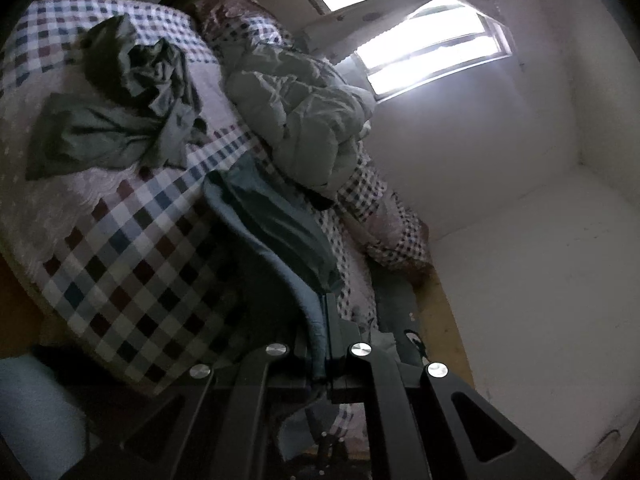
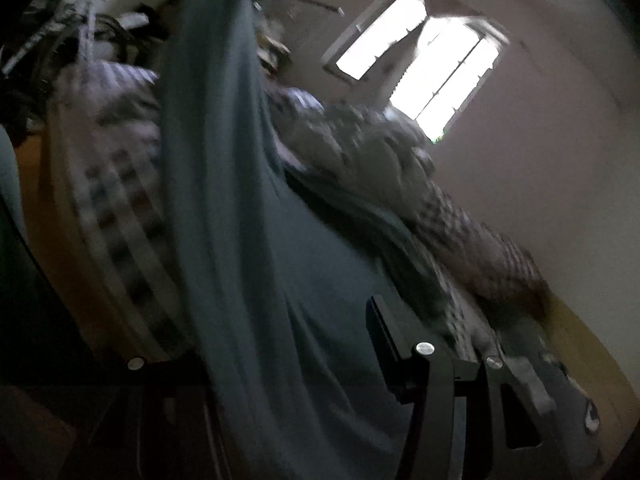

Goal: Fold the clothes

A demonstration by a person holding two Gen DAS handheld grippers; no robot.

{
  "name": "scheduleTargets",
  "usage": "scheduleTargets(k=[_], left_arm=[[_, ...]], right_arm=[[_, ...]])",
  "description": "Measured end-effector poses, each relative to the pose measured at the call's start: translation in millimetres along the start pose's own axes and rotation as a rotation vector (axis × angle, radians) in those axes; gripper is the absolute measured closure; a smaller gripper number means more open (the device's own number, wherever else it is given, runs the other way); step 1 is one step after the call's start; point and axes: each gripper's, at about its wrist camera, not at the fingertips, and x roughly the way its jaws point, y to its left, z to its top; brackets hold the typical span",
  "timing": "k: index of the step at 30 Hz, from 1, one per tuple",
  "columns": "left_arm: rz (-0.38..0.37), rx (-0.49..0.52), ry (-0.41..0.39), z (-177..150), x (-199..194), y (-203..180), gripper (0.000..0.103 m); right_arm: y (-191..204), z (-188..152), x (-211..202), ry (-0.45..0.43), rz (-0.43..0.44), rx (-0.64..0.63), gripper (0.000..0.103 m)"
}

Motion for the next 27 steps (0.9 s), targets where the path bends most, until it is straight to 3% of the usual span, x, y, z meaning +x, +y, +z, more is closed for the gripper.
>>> scheduleTargets(k=[11,17,23,27], left_arm=[[-0.048,0.026,-0.006,21,6,-32,0.101],[-0.049,0.061,0.024,23,12,-42,0.101],[-0.049,0.055,0.011,26,11,-41,0.101],[-0.038,0.054,0.009,26,12,-39,0.101]], right_arm=[[-54,-73,23,0.247,-0.156,0.033,0.046],[-77,-116,29,0.407,-0.152,0.017,0.046],[-103,-136,31,0.456,-0.201,0.043,0.047],[-112,-135,16,0.431,-0.151,0.065,0.049]])
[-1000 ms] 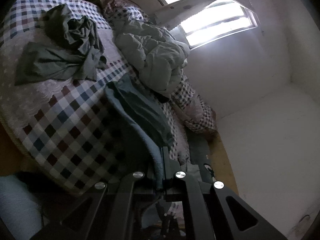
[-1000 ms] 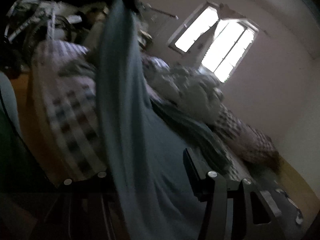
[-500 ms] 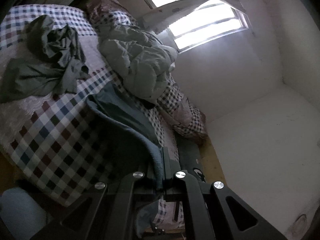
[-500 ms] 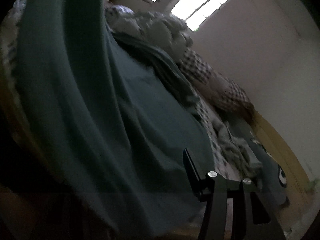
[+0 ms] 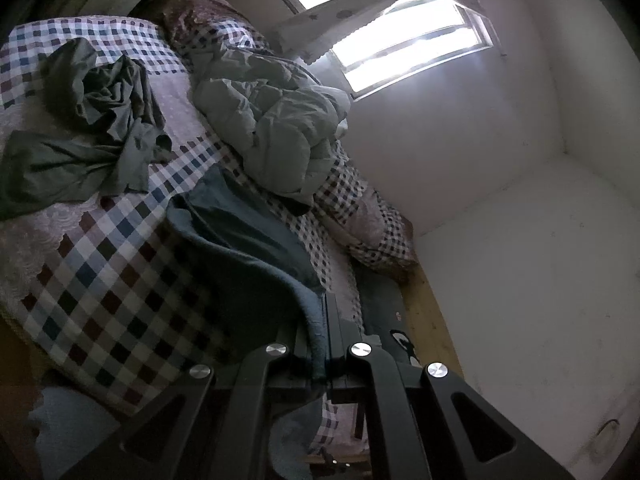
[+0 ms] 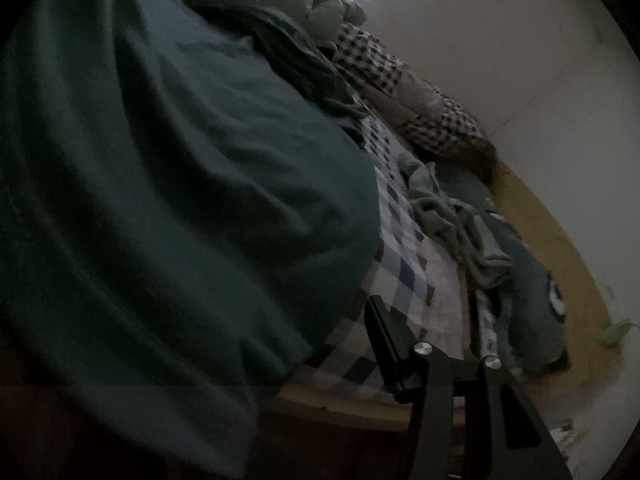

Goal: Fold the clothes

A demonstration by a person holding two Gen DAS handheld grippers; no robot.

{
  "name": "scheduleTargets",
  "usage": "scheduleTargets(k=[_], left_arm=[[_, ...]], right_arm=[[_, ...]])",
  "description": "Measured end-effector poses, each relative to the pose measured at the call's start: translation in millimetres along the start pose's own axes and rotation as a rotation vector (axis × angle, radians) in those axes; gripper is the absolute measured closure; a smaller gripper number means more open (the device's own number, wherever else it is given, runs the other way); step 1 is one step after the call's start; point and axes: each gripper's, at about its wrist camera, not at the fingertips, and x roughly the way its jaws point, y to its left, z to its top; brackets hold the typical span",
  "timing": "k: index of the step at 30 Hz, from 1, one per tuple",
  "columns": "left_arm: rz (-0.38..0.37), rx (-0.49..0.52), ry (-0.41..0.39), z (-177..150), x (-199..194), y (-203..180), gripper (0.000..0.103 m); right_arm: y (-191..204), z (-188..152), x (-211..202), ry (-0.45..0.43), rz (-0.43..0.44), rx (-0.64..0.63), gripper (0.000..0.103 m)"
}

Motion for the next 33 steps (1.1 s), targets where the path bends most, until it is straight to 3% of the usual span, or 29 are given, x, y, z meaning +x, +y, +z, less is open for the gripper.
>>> scheduleTargets(k=[2,5,7,16,27,33], left_arm=[[0.004,-0.003,-0.005,1,-1,2,0.101],[0.012,-0.006,-0.015,2,-2,7,0.101],[0.019,-0.007,-0.022,3,-3,9,0.101],[0.056,-0.017,-0.046,0,-17,22,0.101],[0.053,-0.021,-0.052,-16,-48,23,0.101],[0.029,0.079,-0.088,-20,-75,-8,0.101]], right_arm=[[-1,-3,-10,-0.030,-0.006,-0.053,0.057],[-1,-8,-26,-0.070,-0.010,-0.106,0.077],[-2,-11,-38,-0.102,-0.012,-0.140,0.098],[-23,-11,-63,-0.172,-0.019,-0.208,0.102],[-118,24,-103,-0.280,-0.118,-0.123,0.103],[-165,51,-140,-0.370,-0.195,-0.082,0.103]])
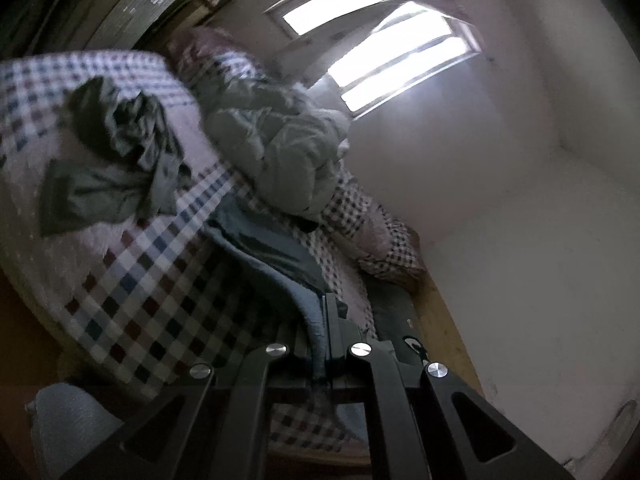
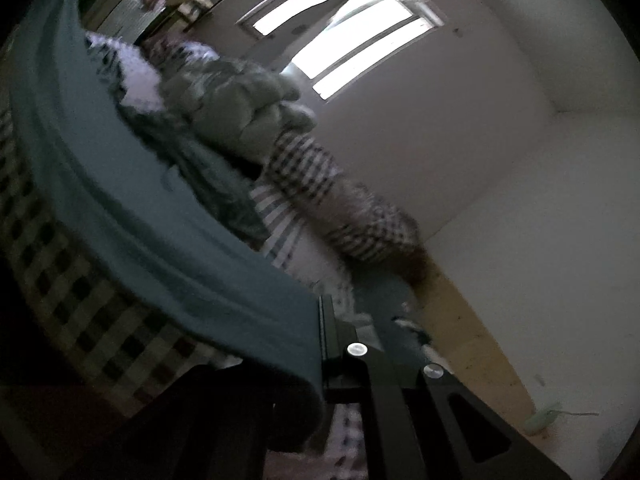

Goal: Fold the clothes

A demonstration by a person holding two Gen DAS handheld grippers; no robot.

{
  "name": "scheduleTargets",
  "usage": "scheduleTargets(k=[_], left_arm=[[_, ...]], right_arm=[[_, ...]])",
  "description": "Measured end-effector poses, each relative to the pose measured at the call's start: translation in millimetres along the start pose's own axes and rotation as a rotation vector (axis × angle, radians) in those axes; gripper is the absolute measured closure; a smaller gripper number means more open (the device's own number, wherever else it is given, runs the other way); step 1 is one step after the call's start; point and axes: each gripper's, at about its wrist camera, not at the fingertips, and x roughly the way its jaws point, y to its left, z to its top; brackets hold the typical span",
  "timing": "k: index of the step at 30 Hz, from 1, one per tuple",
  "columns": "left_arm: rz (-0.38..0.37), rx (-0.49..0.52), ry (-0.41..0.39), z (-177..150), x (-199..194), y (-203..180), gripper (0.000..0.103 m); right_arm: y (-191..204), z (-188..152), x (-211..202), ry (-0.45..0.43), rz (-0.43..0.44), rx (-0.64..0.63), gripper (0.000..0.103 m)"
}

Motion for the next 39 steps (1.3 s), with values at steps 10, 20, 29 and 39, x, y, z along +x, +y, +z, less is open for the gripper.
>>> scheduleTargets(k=[10,20,29,39], left_arm=[[-0.049,0.076,-0.060,0,-54,-33,0.101],[-0.083,0.130,-0.113,-2,-92,-58,0.101],[-0.128,0.141,-0.145,0,-114,-69,0.101],[-0.174,0.120,-0.156,-4,-128,-77,0.101]], right_arm=[[-52,25,-48,-0.075,-0.071,0.041,0.103],[-74,35,-103,-0.144,-0.103,0.064,0.103],[-91,39,-141,-0.177,-0.133,0.079,0.103],[-107,43,-171,-0.206,-0.167,0.100,0.103]])
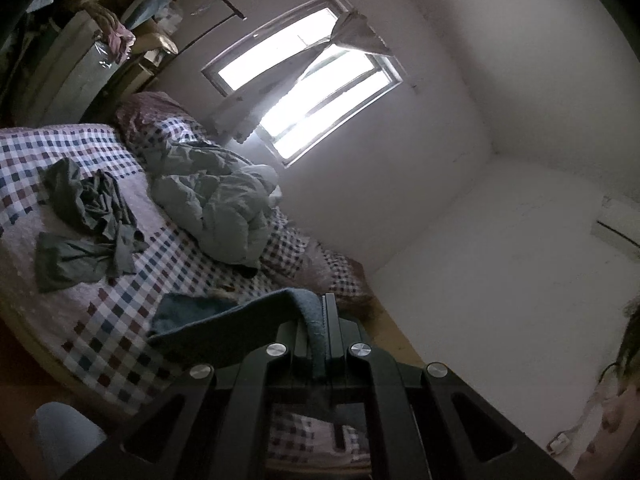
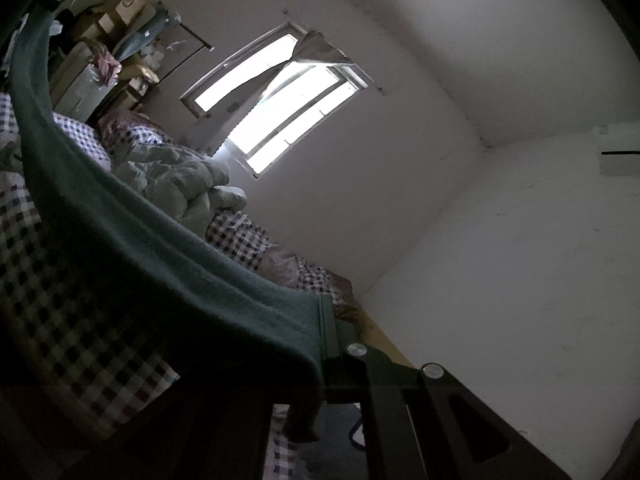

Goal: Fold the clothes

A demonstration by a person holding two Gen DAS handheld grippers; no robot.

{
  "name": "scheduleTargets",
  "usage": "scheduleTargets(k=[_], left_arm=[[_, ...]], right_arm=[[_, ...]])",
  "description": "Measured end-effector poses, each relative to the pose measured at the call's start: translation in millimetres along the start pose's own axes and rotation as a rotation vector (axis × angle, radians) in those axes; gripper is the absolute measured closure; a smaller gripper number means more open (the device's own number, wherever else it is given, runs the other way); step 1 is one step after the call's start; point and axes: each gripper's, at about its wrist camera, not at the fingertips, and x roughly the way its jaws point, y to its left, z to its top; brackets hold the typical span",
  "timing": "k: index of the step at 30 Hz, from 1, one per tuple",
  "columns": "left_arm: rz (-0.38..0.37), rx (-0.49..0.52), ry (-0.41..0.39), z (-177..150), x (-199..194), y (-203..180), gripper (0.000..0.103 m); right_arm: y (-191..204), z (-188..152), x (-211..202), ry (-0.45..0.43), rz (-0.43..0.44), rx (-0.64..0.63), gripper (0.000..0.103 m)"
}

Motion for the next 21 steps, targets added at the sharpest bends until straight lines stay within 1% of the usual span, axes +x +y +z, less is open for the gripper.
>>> scheduleTargets(k=[6,9,13,17,19,21], left_arm=[[-0.018,0.019,-0.009,1,-1,-10,0.101],[0.006,0.013,-0.002,3,7,-6,0.101],[0.011,0.010,0.002,9,21,-2,0.101],[-0.002,0.007,0.008,15,39,-2,0.101],[-0.024,-0.002,-0.006,17,45,-5,0.101],[-0.032,0.034,-0.040,19,41,-14,0.101]], right_arm=[[-12,8,-14,-0.016,-0.006,0.013,0.103],[-15,9,-17,-0.017,0.005,0.030,0.103],[-13,4,-5,0.020,0.019,0.029,0.103],[-12,3,10,0.033,0.032,0.036,0.103],[-14,5,17,0.035,0.034,0.041,0.103],[-15,7,21,0.032,0.029,0.041,0.103]])
